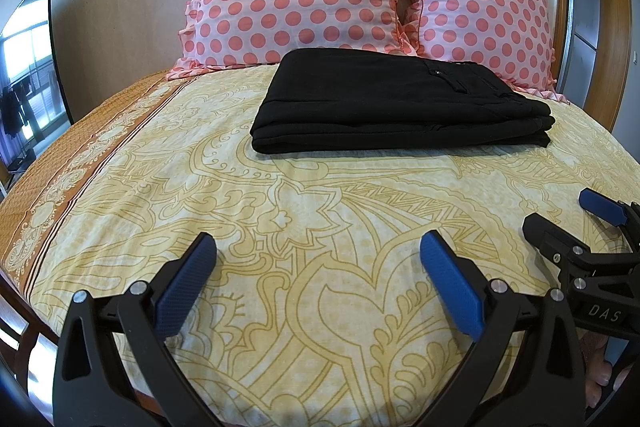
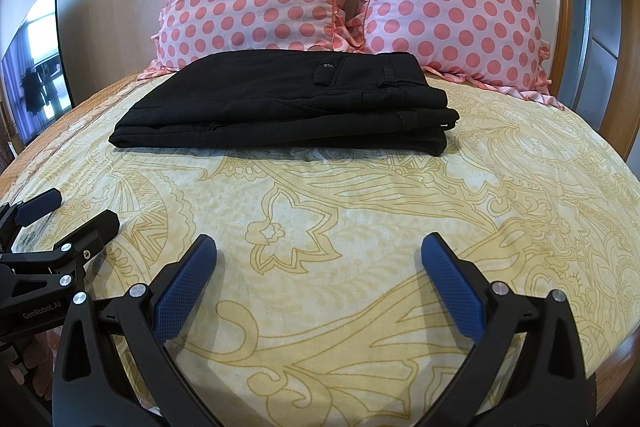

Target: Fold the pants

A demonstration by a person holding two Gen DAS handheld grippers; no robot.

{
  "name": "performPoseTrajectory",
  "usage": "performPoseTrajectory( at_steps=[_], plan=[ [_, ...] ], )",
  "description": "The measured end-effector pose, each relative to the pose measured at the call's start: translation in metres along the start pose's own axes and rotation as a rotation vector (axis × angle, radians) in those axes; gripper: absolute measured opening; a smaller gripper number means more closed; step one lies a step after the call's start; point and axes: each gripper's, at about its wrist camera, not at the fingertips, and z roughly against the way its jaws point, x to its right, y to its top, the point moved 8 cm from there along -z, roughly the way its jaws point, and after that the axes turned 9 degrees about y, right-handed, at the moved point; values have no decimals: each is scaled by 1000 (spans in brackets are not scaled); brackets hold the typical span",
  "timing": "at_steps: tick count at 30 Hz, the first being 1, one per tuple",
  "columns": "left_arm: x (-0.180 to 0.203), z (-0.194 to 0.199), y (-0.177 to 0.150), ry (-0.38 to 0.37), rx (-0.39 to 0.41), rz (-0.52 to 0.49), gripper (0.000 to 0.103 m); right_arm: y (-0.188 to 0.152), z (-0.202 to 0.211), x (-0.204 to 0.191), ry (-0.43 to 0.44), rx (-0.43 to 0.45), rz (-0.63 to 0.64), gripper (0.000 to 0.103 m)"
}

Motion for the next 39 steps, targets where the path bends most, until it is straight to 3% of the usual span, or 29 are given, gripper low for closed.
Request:
performPoseTrajectory(
  at_steps=[39],
  plan=[
    [1, 0, 1, 1, -18, -3, 101, 0, 0, 0, 0, 1, 0, 102]
  ],
)
